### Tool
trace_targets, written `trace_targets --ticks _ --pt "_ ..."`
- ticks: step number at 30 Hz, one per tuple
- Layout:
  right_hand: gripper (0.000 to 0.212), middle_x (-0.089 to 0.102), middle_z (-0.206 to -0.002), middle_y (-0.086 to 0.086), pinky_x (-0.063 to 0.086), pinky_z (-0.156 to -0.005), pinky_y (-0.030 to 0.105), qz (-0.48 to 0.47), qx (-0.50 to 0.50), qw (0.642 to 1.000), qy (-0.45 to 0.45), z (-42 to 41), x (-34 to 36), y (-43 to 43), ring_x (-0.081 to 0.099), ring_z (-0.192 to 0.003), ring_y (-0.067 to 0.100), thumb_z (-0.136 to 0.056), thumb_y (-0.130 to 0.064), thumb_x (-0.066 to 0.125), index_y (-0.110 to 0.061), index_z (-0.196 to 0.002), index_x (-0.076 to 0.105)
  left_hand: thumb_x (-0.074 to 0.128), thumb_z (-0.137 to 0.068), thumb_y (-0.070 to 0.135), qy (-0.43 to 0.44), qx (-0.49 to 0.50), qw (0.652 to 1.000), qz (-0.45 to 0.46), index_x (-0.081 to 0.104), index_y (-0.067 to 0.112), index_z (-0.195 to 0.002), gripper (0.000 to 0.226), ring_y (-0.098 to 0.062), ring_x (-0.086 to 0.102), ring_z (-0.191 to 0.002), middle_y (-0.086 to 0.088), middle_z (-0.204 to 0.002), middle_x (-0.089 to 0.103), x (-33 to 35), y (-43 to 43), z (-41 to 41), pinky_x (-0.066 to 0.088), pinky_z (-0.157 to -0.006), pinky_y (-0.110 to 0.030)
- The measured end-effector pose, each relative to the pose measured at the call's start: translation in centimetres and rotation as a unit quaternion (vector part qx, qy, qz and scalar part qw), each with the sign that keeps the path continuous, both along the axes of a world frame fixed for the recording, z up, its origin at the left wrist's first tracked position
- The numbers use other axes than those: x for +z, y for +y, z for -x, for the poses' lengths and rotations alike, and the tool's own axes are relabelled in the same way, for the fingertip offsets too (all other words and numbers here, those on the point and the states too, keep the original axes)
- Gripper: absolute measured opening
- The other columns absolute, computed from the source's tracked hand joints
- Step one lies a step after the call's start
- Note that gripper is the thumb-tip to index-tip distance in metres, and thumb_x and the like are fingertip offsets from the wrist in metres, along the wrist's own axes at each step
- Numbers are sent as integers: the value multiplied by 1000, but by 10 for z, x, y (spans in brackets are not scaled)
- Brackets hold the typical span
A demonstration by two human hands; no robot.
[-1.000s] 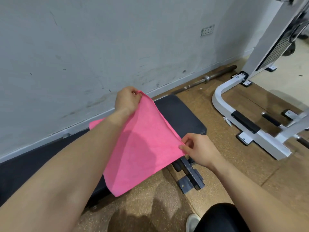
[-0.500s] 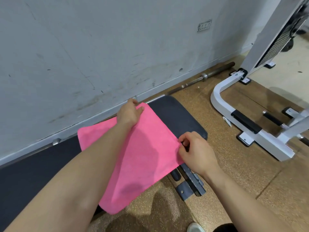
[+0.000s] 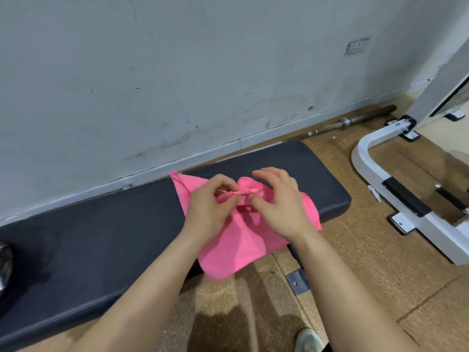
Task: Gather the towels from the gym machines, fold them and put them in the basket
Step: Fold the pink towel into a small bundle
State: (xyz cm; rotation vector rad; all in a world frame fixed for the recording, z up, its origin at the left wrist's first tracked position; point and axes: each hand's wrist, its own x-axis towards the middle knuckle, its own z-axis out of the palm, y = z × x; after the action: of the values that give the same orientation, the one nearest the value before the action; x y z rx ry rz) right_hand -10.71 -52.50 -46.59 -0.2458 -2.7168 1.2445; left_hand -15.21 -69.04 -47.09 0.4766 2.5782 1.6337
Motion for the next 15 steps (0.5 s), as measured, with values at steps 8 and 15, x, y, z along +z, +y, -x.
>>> trace_targets --ticks 8,15 --pt "9 74 -85 -8 55 -82 45 126 128 984 23 8 12 -45 70 -83 10 -87 -17 73 -25 -91 74 76 -86 20 -5 73 995 -67 76 24 -96 10 3 65 -78 19 -88 73 -2 -54 -37 43 -68 -8" --pt "6 73 -88 23 49 -95 59 282 153 947 -23 25 5 -71 68 -87 44 -91 -11 69 -12 -96 72 77 -84 19 -16 84 987 -133 67 23 -83 11 -5 59 -70 15 -78 68 1 -73 -26 45 -66 -16"
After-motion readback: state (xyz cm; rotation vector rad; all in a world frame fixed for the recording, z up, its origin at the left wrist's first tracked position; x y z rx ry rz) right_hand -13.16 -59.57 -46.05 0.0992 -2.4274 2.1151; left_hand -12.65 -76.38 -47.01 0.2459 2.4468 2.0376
